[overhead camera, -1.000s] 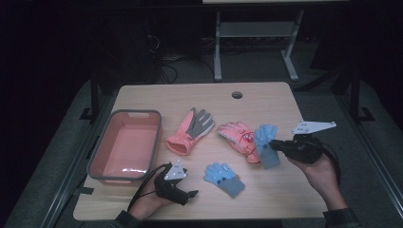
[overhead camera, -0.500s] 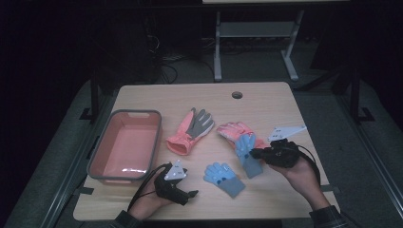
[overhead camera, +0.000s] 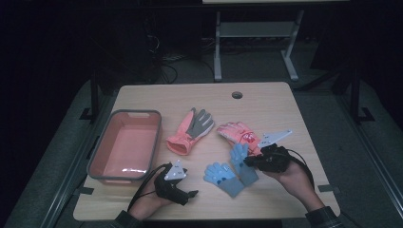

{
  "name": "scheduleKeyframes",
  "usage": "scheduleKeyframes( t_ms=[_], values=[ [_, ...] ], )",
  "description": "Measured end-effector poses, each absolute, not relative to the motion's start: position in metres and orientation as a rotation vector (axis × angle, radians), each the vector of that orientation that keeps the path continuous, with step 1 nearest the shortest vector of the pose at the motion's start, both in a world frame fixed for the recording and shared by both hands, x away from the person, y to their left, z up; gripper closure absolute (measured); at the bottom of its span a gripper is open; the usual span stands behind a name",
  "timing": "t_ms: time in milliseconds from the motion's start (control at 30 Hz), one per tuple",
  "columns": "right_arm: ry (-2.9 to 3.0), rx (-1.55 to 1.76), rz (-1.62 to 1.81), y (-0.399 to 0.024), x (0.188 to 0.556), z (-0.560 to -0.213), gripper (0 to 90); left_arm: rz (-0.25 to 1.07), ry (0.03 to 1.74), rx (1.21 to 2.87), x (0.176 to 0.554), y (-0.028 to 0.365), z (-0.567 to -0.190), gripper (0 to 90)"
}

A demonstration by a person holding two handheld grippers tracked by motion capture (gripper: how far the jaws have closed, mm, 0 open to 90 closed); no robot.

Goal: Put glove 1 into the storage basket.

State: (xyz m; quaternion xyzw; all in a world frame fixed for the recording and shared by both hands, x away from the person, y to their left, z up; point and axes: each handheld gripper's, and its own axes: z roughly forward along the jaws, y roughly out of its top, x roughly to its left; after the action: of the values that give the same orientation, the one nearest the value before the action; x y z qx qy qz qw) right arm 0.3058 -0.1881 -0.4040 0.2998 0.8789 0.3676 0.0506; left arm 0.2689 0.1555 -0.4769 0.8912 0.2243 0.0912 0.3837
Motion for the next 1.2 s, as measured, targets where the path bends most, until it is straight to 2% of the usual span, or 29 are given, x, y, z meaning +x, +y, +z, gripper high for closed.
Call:
scheduleKeyframes(
  t_ms=[1200],
  values=[
    [2.849,0.654,1.031,-0.111,0.299,-0.417,83.1,0.234,0.562,2.28,0.269,0.155,-0.477,13.1]
  ],
)
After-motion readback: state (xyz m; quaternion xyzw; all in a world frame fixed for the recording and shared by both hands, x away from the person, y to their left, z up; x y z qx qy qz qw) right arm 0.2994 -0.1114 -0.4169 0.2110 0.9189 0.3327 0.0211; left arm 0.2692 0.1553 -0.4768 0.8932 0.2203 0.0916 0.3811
